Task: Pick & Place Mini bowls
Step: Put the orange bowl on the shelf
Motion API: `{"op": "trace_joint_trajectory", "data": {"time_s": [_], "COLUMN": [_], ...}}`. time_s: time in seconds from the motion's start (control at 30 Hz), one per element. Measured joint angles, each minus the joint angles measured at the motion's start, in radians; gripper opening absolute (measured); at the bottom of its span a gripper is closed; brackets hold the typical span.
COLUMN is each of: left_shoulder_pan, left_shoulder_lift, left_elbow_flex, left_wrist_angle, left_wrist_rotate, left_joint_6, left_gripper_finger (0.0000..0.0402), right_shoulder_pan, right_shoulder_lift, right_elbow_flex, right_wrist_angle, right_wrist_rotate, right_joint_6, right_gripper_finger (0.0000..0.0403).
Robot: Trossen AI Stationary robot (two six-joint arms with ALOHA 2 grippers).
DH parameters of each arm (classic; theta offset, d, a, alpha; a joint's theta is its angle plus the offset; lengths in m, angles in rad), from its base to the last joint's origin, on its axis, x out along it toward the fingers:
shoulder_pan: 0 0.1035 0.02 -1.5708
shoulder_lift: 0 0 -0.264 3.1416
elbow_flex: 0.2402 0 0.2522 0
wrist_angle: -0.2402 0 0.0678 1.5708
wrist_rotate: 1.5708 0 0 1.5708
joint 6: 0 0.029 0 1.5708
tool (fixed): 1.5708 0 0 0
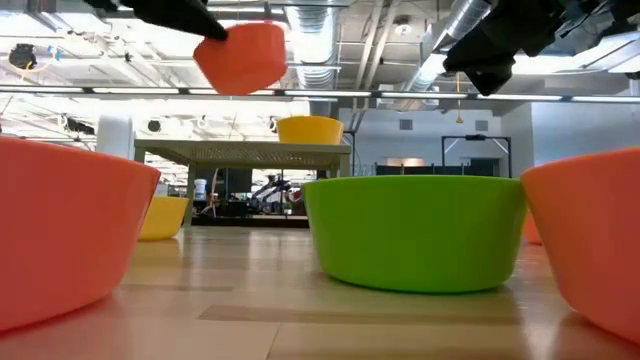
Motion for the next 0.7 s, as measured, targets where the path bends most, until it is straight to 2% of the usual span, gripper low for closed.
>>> {"op": "trace_joint_trajectory", "data": {"time_s": [0.23, 0.37, 0.53, 0.7], "left_shoulder_pan": [0.219, 0.370, 0.543, 0.647], "left_shoulder_lift": [0.037, 0.052, 0.073, 0.118], "left_elbow_flex": [0.117, 0.134, 0.134, 0.134], "left_wrist_angle": [-0.253, -0.261, -0.271, -0.268], "left_wrist_rotate": [0.026, 0.136, 0.212, 0.323], "left_joint_6": [0.034, 0.058, 0.093, 0.094], "left_gripper_finger": [0.0008, 0.0008, 0.0009, 0.0009], "right_shoulder_pan": [-0.001, -0.001, -0.001, 0.000], "right_shoulder_lift": [0.000, 0.000, 0.000, 0.000], "right_elbow_flex": [0.000, 0.000, 0.000, 0.000], "right_wrist_angle": [0.014, 0.018, 0.018, 0.018], "right_wrist_rotate": [0.000, 0.000, 0.000, 0.000], "right_joint_6": [0.000, -0.001, -0.001, -0.001], "right_gripper_finger": [0.0058, 0.0058, 0.0058, 0.0058]}}
